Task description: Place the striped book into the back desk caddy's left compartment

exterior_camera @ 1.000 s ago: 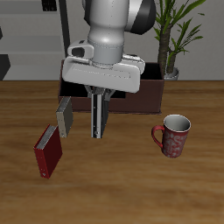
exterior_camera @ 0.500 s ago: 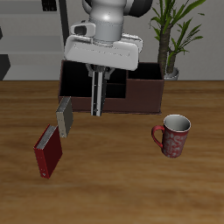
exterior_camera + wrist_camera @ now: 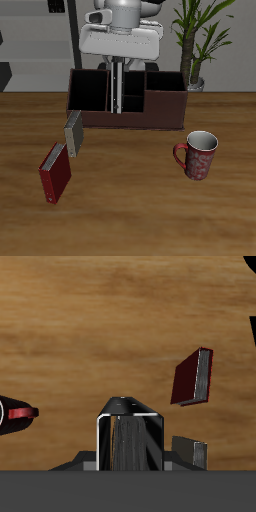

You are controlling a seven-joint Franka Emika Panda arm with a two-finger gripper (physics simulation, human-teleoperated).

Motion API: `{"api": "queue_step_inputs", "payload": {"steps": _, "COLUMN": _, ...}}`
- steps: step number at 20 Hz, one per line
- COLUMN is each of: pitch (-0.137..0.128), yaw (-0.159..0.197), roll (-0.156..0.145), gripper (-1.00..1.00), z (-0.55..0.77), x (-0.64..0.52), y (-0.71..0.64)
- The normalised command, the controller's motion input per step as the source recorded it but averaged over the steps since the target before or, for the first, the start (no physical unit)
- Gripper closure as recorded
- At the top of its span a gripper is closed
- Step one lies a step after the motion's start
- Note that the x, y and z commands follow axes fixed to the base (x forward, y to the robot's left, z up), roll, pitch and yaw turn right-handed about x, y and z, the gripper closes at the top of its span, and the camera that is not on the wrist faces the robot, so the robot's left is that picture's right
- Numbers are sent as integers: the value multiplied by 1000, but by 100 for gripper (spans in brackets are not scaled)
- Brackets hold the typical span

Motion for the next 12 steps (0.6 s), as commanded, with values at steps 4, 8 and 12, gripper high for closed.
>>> {"api": "queue_step_inputs", "payload": {"steps": 4, "pitch": 18, "yaw": 44, "roll": -12, "gripper": 100, "z": 20, "x": -384, "y": -59}}
{"api": "queue_step_inputs", "payload": {"steps": 8, "pitch": 16, "yaw": 17, "roll": 19, "gripper": 100, "z": 93, "x": -376, "y": -51}}
{"api": "queue_step_inputs", "payload": {"steps": 12, "pitch": -1, "yaw": 1, "roll": -12, "gripper": 100, "z": 59, "x": -197, "y": -112}}
